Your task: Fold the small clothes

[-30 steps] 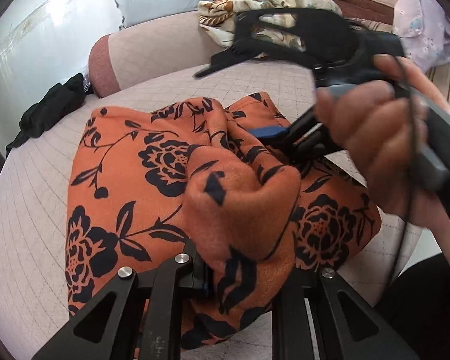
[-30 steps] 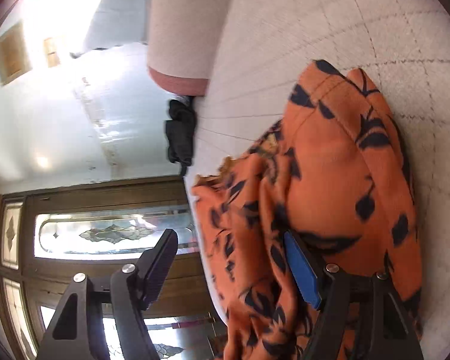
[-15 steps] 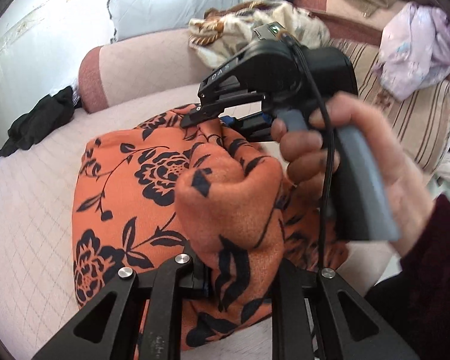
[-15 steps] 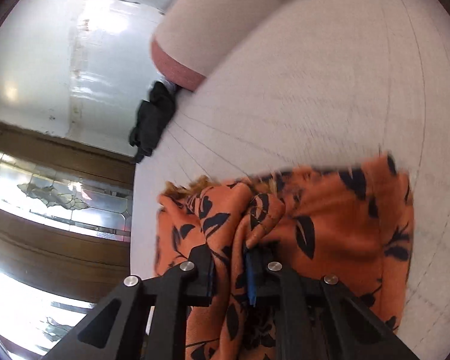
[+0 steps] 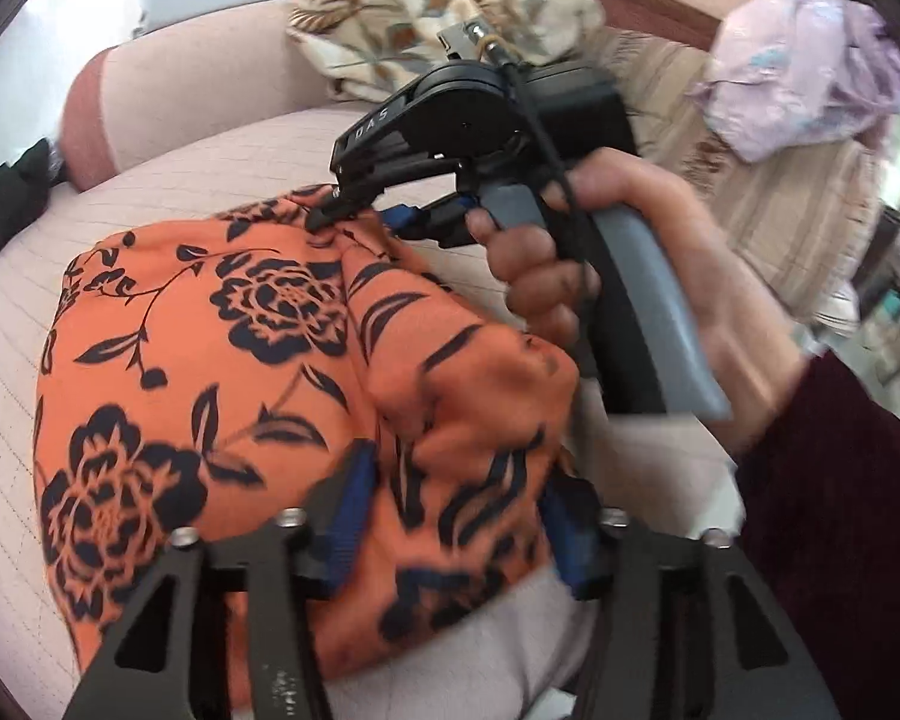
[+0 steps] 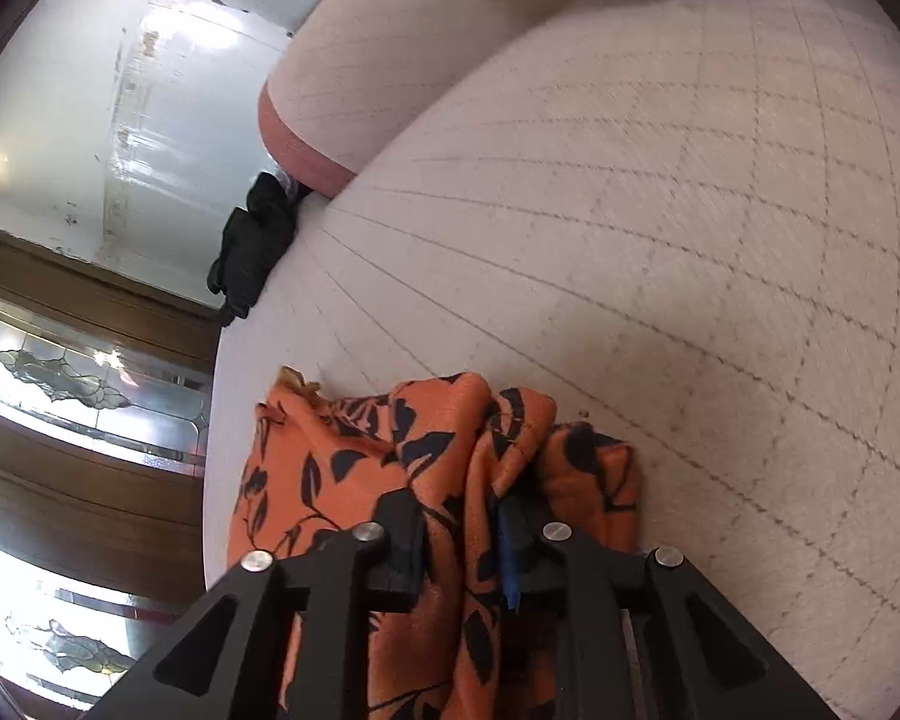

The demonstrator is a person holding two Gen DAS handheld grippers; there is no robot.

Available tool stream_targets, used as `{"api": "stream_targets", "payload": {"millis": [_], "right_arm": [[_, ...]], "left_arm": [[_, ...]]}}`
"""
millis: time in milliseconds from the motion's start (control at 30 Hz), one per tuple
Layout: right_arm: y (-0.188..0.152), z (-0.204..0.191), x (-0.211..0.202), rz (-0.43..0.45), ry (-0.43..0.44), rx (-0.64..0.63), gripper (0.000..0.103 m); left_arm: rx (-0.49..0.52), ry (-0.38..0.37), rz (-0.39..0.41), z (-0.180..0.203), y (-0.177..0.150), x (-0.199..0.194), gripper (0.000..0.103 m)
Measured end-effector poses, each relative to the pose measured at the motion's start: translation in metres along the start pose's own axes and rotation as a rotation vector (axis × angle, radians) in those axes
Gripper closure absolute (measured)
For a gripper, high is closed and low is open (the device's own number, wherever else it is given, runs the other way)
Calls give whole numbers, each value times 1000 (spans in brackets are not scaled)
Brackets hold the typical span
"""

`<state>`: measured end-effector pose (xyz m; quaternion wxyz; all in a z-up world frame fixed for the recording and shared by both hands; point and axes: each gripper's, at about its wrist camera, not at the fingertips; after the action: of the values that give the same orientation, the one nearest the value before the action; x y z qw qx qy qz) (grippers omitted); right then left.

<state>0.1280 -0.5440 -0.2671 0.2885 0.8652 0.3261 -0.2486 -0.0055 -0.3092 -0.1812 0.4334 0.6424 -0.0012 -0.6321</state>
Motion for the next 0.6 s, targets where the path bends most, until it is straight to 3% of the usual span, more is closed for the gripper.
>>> {"api": "stream_targets", "payload": {"millis": [67,167,267,400,600], "right_arm": [[1,5,-12,17,9,18,70],[-6,6,-41,79,-12,13,67],[-25,-7,-74,169,-56,-46,67],[-58,-47,-109,229,57,-158,67],[-111,-94,-107,177,122,-247,67]], "left_arm": [[14,-10,25,-3,-7,-20,40],[10,72,81,-19,-15,-49,39],[-67,145,128,-50,-18,-70,38],[-199,250,143,-101,-26,-77,37],[-298,257,112,-145,-42,-49,37]]}}
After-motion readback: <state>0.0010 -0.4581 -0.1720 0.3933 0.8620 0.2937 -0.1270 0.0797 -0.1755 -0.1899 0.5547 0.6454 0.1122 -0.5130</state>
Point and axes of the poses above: each gripper's, at about its wrist camera, not at the fingertips, and x roughly the way its jaws point, z to its right, y to its top, and after that the axes turned 1 degree about -x, right-handed
